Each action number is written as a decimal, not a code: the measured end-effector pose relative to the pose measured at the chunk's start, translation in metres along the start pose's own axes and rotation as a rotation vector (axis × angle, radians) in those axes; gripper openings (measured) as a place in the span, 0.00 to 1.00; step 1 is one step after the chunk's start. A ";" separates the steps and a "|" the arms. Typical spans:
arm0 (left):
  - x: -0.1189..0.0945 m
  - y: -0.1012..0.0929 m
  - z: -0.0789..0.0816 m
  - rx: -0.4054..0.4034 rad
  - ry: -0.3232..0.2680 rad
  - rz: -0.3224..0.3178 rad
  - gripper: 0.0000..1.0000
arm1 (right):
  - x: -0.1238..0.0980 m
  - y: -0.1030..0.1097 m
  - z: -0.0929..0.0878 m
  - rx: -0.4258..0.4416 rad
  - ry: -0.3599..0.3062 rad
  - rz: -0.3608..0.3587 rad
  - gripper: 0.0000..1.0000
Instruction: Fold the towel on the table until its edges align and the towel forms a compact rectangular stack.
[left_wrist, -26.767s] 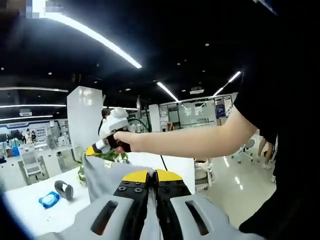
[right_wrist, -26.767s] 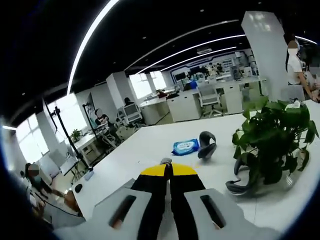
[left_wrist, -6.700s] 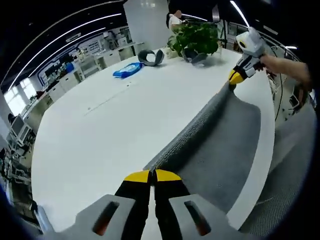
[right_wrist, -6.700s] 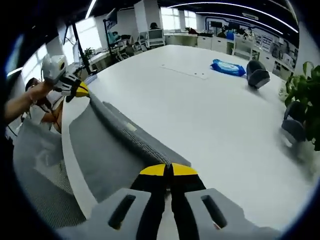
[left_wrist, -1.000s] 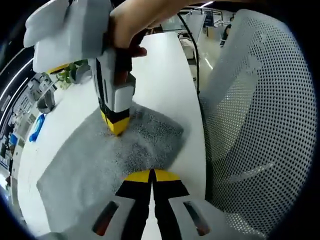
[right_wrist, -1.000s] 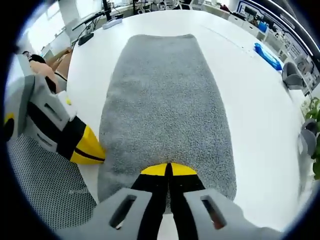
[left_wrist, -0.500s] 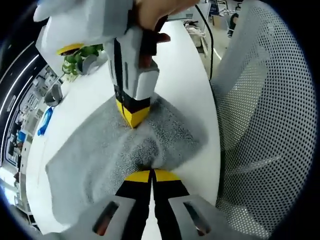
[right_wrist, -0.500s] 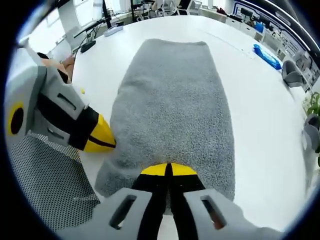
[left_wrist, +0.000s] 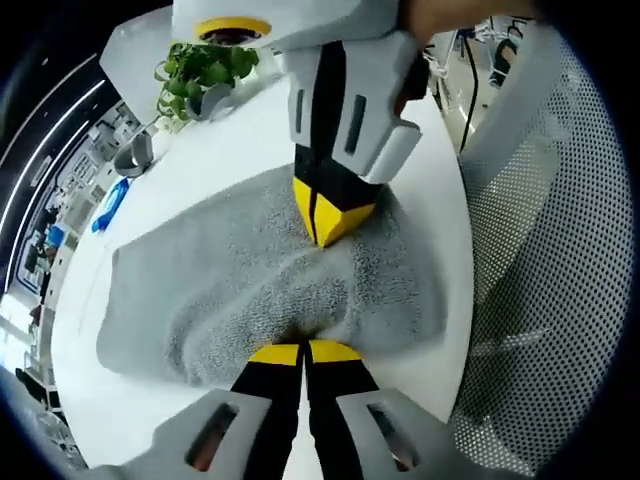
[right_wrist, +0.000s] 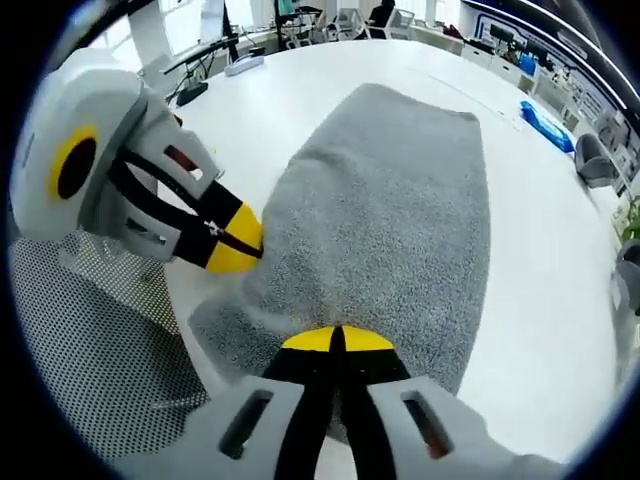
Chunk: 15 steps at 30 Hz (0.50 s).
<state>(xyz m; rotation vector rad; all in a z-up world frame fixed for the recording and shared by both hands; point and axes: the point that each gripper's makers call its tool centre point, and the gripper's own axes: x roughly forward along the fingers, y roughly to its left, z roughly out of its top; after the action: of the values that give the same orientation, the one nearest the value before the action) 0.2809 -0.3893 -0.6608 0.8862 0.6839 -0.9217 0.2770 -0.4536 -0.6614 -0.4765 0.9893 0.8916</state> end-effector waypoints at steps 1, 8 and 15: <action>0.000 0.003 -0.002 0.007 0.009 0.016 0.01 | 0.001 0.002 0.001 -0.005 -0.004 0.003 0.00; -0.005 0.008 -0.009 -0.066 -0.011 0.010 0.01 | 0.002 0.009 0.004 -0.012 -0.032 0.011 0.00; -0.004 0.011 -0.010 -0.192 -0.005 -0.015 0.01 | 0.002 0.008 0.005 0.038 -0.078 0.021 0.00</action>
<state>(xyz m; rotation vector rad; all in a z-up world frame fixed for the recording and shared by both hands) 0.2871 -0.3752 -0.6584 0.7095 0.7623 -0.8556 0.2735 -0.4444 -0.6608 -0.3970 0.9400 0.9026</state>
